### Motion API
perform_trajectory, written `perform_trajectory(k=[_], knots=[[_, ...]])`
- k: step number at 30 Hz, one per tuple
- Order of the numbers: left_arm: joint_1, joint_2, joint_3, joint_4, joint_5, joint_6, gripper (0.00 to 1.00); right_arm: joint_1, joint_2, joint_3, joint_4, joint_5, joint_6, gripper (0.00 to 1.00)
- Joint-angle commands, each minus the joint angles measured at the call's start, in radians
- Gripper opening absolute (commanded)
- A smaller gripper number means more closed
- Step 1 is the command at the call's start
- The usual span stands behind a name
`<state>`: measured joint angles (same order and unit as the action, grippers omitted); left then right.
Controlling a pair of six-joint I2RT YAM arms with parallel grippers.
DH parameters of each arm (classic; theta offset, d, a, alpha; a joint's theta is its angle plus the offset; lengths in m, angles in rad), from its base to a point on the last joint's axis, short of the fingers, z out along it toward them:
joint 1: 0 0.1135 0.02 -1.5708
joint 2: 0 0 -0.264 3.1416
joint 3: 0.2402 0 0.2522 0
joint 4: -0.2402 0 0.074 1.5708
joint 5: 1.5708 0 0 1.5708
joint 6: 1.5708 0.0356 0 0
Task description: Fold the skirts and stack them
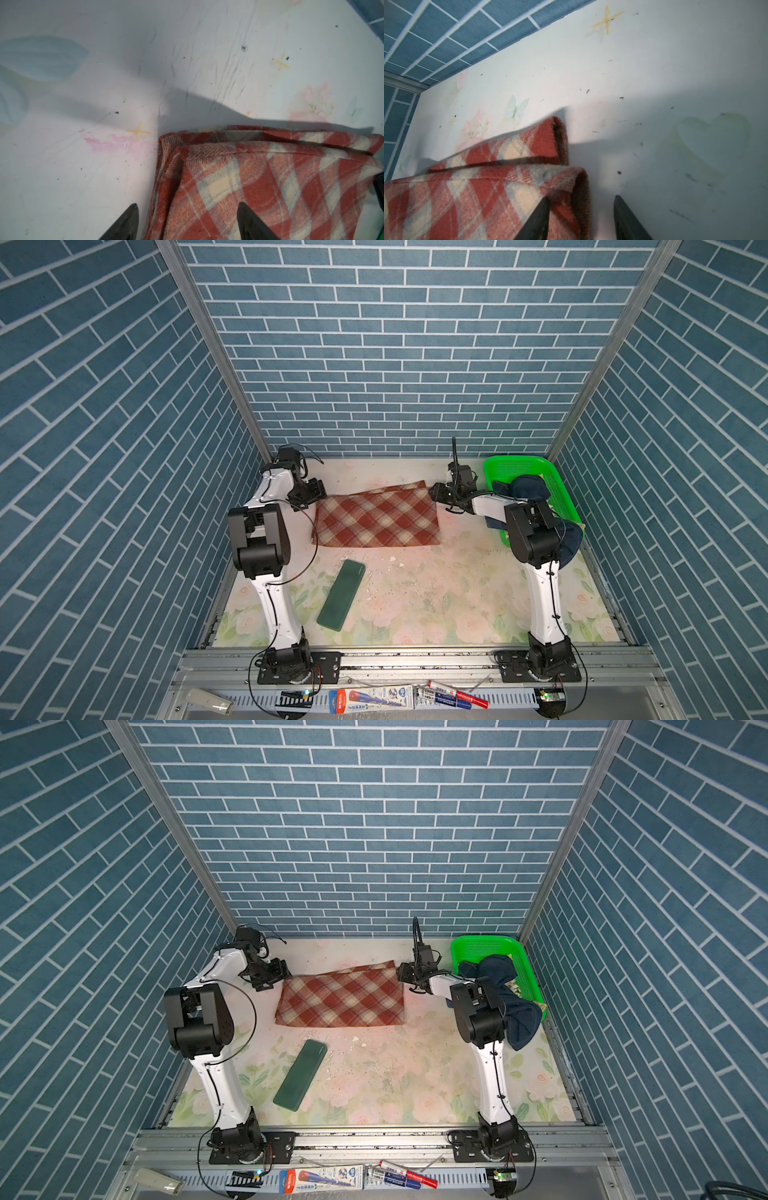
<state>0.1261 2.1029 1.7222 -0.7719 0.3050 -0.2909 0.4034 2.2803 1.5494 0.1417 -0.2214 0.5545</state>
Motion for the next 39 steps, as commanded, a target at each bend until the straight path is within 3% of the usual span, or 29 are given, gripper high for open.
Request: perform_trajectory(k=[1, 4, 8, 10, 13, 26, 39], knots=[[-0.003, 0.033, 0.02, 0.032, 0.042, 0.016, 0.73, 0.004, 0.033, 0.052, 0.049, -0.021, 0.038, 0.43], [-0.011, 0.054, 0.02, 0.064, 0.057, 0.01, 0.67, 0.005, 0.051, 0.068, 0.073, -0.045, 0.044, 0.36], [-0.016, 0.07, 0.02, 0.09, 0.079, -0.005, 0.26, 0.011, 0.053, 0.069, 0.121, -0.049, 0.046, 0.14], [-0.016, 0.063, 0.012, 0.106, 0.082, -0.014, 0.13, 0.017, 0.053, 0.082, 0.126, -0.049, 0.042, 0.01], [-0.016, 0.043, 0.001, 0.118, 0.081, -0.017, 0.0, 0.023, 0.045, 0.095, 0.127, -0.039, 0.036, 0.0], [-0.016, -0.076, -0.078, 0.147, 0.044, -0.036, 0.0, 0.041, -0.08, 0.035, 0.145, 0.001, -0.017, 0.0], [-0.007, -0.111, -0.138, 0.147, -0.027, -0.053, 0.0, 0.063, 0.0, 0.16, 0.118, 0.005, -0.016, 0.0]])
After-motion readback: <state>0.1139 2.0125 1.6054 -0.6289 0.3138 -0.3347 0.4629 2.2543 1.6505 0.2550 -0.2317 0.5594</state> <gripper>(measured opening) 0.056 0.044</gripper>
